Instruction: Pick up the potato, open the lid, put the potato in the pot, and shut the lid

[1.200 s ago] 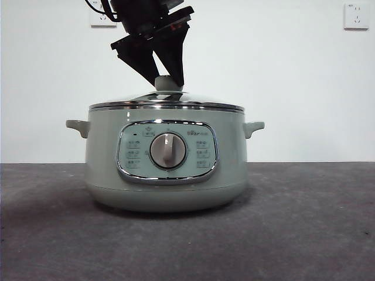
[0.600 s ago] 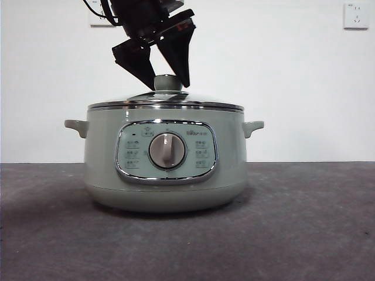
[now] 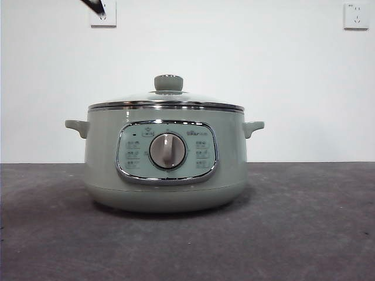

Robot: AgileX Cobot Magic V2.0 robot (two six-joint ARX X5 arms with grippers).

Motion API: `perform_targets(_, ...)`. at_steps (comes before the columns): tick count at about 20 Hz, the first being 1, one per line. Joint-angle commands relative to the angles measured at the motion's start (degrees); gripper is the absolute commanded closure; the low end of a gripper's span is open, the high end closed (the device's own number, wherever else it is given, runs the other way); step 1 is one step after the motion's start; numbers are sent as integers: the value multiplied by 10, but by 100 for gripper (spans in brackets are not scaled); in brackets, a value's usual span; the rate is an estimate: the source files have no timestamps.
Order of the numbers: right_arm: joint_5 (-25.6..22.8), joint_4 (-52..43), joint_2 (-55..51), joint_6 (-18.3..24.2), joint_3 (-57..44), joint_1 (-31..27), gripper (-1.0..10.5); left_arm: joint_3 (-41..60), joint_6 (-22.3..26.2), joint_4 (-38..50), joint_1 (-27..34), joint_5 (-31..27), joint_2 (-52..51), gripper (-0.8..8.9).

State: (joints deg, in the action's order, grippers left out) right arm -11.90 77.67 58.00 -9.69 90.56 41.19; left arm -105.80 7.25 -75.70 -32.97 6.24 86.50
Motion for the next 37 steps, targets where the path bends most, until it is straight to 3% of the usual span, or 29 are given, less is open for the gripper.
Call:
perform_targets(1, 2, 13, 14, -6, -6, 0, 317, 4, -27, 1, -4, 2, -27, 606)
perform_targets(2, 4, 13, 20, -6, -6, 0, 478, 4, -28, 1, -8, 2, -38, 831)
perform_targets(3, 5, 13, 27, -6, -6, 0, 778, 4, -33, 1, -13, 2, -53, 816)
perform_targets(4, 5, 13, 32, -4, -6, 0, 974, 4, -37, 1, -19, 2, -65, 822)
perform_targets(10, 6, 13, 31, 22, -7, 0, 954, 116, -42, 1, -40, 1, -170, 821)
perform_targets(15, 3, 13, 26, -19, -19, 0, 946, 263, -42, 1, -40, -2, -259, 817)
perform_targets(19, -25, 13, 29, -19, -19, 0, 946, 260, -42, 1, -40, -3, -256, 817)
perform_targets(26, -28, 13, 30, -19, -19, 0, 946, 261, -42, 2, -29, -5, -243, 817)
perform_targets(27, -27, 13, 30, -19, -19, 0, 946, 261, -20, 5, -12, -6, -247, 817)
perform_targets(28, -28, 13, 30, -19, -19, 0, 946, 263, 49, 6, 7, -15, -254, 816)
perform_targets(30, -27, 13, 30, -19, -19, 0, 946, 297, 71, 79, 48, -11, -290, 817)
perform_targets(35, -27, 13, 30, -19, -19, 0, 946, 612, 33, 555, 196, 32, -475, 817)
perform_targets(37, -27, 13, 30, -19, -19, 0, 946, 744, 32, 666, 232, 32, -556, 817)
